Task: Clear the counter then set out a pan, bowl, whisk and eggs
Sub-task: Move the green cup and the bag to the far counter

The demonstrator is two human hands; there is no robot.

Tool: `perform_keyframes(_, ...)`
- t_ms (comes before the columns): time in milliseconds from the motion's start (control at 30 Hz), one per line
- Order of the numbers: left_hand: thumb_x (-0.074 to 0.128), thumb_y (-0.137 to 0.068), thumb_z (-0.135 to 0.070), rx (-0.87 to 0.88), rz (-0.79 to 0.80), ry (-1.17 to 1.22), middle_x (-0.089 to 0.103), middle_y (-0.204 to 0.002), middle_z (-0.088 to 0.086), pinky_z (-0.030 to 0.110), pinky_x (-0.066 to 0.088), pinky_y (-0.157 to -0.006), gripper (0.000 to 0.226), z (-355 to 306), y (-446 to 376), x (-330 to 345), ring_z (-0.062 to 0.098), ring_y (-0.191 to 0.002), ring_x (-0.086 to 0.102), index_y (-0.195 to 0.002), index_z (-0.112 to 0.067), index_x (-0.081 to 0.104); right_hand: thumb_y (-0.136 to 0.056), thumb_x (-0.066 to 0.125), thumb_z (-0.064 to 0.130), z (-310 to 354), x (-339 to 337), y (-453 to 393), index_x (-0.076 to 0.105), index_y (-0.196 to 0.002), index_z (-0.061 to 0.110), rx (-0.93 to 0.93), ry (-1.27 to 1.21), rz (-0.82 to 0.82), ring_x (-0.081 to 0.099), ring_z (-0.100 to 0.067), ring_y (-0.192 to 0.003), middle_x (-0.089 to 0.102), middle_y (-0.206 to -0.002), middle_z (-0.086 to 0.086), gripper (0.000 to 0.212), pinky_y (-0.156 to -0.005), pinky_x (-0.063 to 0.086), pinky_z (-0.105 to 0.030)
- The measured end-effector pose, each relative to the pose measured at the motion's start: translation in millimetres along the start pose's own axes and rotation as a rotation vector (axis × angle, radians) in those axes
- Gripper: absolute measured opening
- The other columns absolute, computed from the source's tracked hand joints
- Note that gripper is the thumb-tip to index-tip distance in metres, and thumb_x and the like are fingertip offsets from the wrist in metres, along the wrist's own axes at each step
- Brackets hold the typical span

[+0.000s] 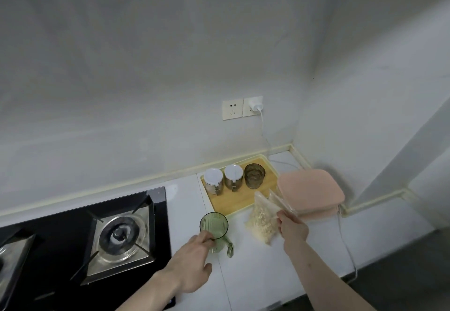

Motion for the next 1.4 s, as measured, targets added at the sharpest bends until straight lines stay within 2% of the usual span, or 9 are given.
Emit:
perform_keyframes(233, 0.051, -0.088, -0.019, -0.066, 0.119, -0.011, 0.03, -0.144, -0.009, 0.03, 0.038, -0.109, 0.061, -9, -47, 24, 0.02, -0.128, 0.042, -0.148, -0.013, 0.041, -0.087, 0.074, 0.005, -1, -11, 0, 0.077, -0.094, 0.007, -0.161, 0.188, 0.037, 0.067, -0.02, -0.068, 0.074, -0.08, -0.01, 0.007, -0.072, 0.054, -0.036)
perform_keyframes(433, 0.051, -0.087, -0.016, -0.138, 0.186, 0.033, 0.029, -0.147, -0.007, 0.034, 0.04, -0.109, 0.058, -8, -79, 34, 0.023, -0.129, 0.043, -0.144, -0.008, 0.043, -0.086, 0.076, 0.015, 6, -12, -6, 0.074, -0.098, 0.022, -0.233, 0.27, 0.057, 0.072, -0.02, -0.065, 0.075, -0.077, -0.003, 0.013, -0.075, 0.058, -0.041)
perform_keyframes(533, 0.05, -0.086, -0.016, -0.165, 0.196, 0.057, 0.026, -0.149, -0.008, 0.036, 0.042, -0.108, 0.059, -7, -87, 38, 0.023, -0.131, 0.042, -0.144, -0.007, 0.043, -0.087, 0.076, 0.018, 9, -11, -2, 0.07, -0.108, 0.021, -0.295, 0.351, 0.063, 0.074, -0.019, -0.068, 0.075, -0.082, -0.003, 0.023, -0.08, 0.061, -0.045)
perform_keyframes(700, 0.051, -0.085, -0.014, -0.157, 0.189, 0.102, 0.019, -0.153, -0.012, 0.033, 0.04, -0.111, 0.065, -8, -93, 46, 0.019, -0.137, 0.039, -0.149, -0.01, 0.038, -0.088, 0.073, 0.016, 6, -7, 17, 0.058, -0.126, 0.03, -0.352, 0.371, 0.111, 0.075, -0.027, -0.078, 0.073, -0.094, 0.002, 0.043, -0.067, 0.055, -0.034)
perform_keyframes(833, 0.051, -0.085, -0.011, -0.133, 0.147, 0.114, 0.012, -0.158, -0.014, 0.032, 0.038, -0.112, 0.07, -12, -93, 47, 0.019, -0.142, 0.034, -0.152, -0.019, 0.037, -0.089, 0.073, 0.016, 10, -1, 41, 0.048, -0.141, 0.035, -0.458, 0.427, 0.156, 0.07, -0.015, -0.075, 0.071, -0.093, 0.01, 0.061, -0.074, 0.058, -0.042)
perform_keyframes(900, 0.049, -0.082, -0.007, -0.119, 0.105, 0.145, 0.007, -0.161, -0.016, 0.029, 0.038, -0.112, 0.072, -13, -87, 45, 0.019, -0.144, 0.031, -0.151, -0.025, 0.038, -0.09, 0.072, 0.011, 13, 7, 50, 0.052, -0.137, 0.038, -0.505, 0.439, 0.215, 0.067, -0.01, -0.07, 0.07, -0.093, 0.011, 0.057, -0.074, 0.059, -0.043)
perform_keyframes(1033, 0.05, -0.08, -0.007, -0.16, -0.062, 0.275, 0.003, -0.162, -0.019, 0.023, 0.034, -0.114, 0.068, 0, -53, 33, 0.013, -0.146, 0.03, -0.144, -0.03, 0.045, -0.091, 0.07, 0.008, 21, 40, 75, 0.055, -0.123, 0.042, -0.602, 0.499, 0.365, 0.065, -0.006, -0.071, 0.069, -0.097, 0.012, 0.048, -0.067, 0.056, -0.021)
perform_keyframes(1100, 0.053, -0.081, -0.012, -0.2, -0.173, 0.311, 0.004, -0.162, -0.02, 0.017, 0.032, -0.113, 0.062, 16, -25, 22, 0.008, -0.145, 0.031, -0.14, -0.032, 0.048, -0.092, 0.07, 0.012, 22, 62, 88, 0.058, -0.122, 0.041, -0.644, 0.567, 0.456, 0.066, -0.005, -0.078, 0.069, -0.1, 0.018, 0.043, -0.071, 0.057, -0.024)
perform_keyframes(1400, 0.061, -0.084, -0.027, -0.625, -0.541, 0.329, 0.011, -0.157, -0.029, 0.013, 0.037, -0.103, 0.054, 98, 217, 13, -0.001, -0.138, 0.035, -0.135, -0.041, 0.049, -0.091, 0.071, 0.023, -46, 150, 229, 0.062, -0.12, 0.044, -0.632, 0.849, 1.125, 0.066, 0.009, -0.095, 0.065, -0.119, 0.028, 0.037, -0.083, 0.054, -0.013)
Point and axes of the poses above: each hand's wrist, its own y-axis away from the middle knuckle, its own x-axis out of the palm, z = x × y, the point moved 7 cm from there along -y, towards the middle knuckle
